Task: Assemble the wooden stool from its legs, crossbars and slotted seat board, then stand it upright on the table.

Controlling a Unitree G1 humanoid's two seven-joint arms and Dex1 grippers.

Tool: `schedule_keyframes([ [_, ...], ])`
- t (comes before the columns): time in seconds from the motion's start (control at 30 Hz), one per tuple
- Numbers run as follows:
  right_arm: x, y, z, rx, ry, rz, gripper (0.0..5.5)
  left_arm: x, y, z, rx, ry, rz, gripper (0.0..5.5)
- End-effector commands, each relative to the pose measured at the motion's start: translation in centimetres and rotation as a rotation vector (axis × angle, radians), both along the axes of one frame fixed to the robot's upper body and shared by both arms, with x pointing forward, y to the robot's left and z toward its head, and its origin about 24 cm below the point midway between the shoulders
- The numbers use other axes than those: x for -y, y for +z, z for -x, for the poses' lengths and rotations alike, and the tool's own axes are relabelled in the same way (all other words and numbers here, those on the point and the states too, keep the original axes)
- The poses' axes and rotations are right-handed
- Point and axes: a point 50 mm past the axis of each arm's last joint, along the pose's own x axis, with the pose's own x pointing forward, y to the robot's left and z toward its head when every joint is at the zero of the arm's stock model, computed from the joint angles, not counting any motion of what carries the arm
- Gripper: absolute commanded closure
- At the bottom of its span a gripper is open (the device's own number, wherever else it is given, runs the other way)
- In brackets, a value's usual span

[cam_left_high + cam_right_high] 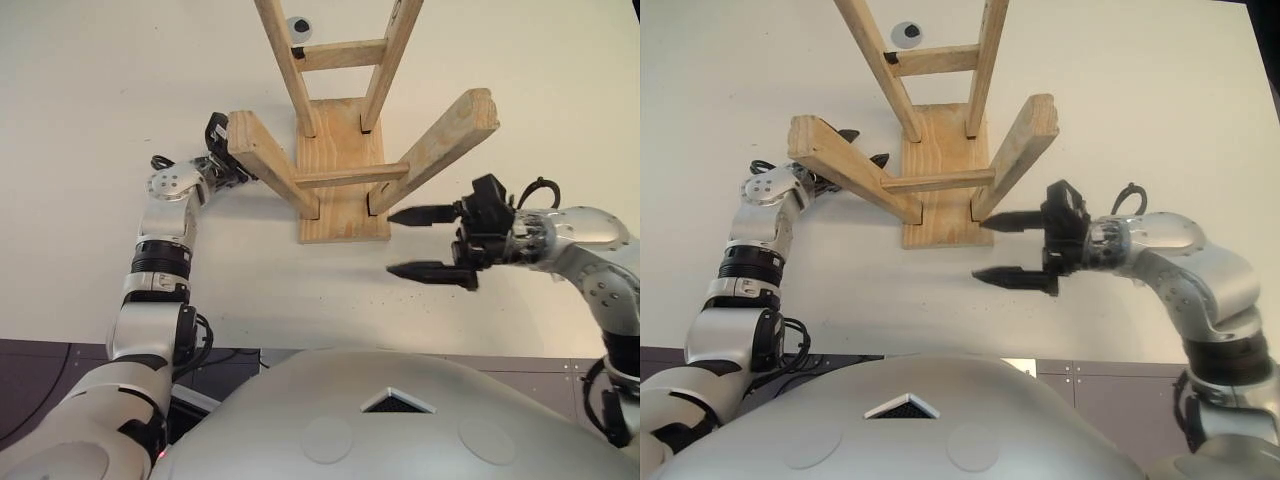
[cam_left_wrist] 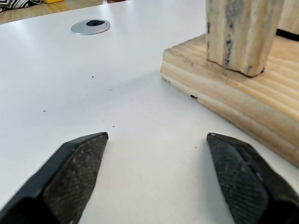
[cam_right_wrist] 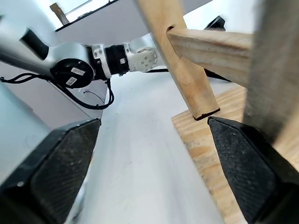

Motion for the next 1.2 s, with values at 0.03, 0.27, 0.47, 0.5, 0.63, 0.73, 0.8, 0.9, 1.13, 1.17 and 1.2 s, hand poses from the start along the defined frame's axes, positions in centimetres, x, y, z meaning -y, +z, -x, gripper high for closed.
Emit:
schedule_keyframes([
  [0.03,1.7,-1.0,-4.0,0.111,-0.324,0.083,1.27,-0.7,-0.5,0.2,-0.025,0.029,-0.019,1.60],
  [0.27,0.7,-1.7,-2.7,0.292,-0.195,0.166,1.27,-0.9,-0.6,0.2,-0.020,0.061,-0.009,1.60],
  [0.47,-4.1,-2.7,-3.0,0.320,-0.207,0.085,1.27,-0.6,-0.6,0.1,-0.020,0.062,0.000,1.60],
  [0.5,-5.0,-2.9,-3.3,0.317,-0.207,0.069,1.46,-0.5,-0.5,0.1,-0.015,0.057,0.000,1.60],
  [0.63,-7.0,-3.5,-3.8,0.352,-0.184,0.077,2.19,0.1,0.3,-0.3,0.010,0.026,0.010,1.60],
  [0.73,-7.2,-3.7,-3.9,0.395,-0.207,0.102,2.70,0.1,0.3,-0.3,0.010,0.030,0.011,1.60],
  [0.8,-7.2,-3.8,-4.1,0.424,-0.222,0.120,3.07,0.1,0.2,-0.2,0.006,0.027,0.012,1.60],
  [0.9,-7.4,-3.9,-4.6,0.488,-0.240,0.153,3.54,0.1,0.1,-0.1,0.002,0.032,0.013,1.60],
  [1.13,-7.8,-4.6,-5.2,0.575,-0.313,0.221,4.22,0.1,0.2,-0.1,0.004,0.030,0.014,1.60],
  [1.17,-7.7,-4.7,-5.3,0.586,-0.341,0.234,4.25,0.0,0.2,-0.1,0.003,0.031,0.014,1.60],
  [1.2,-7.6,-4.8,-5.6,0.595,-0.373,0.252,4.27,0.0,0.1,-0.1,0.002,0.031,0.014,1.60],
])
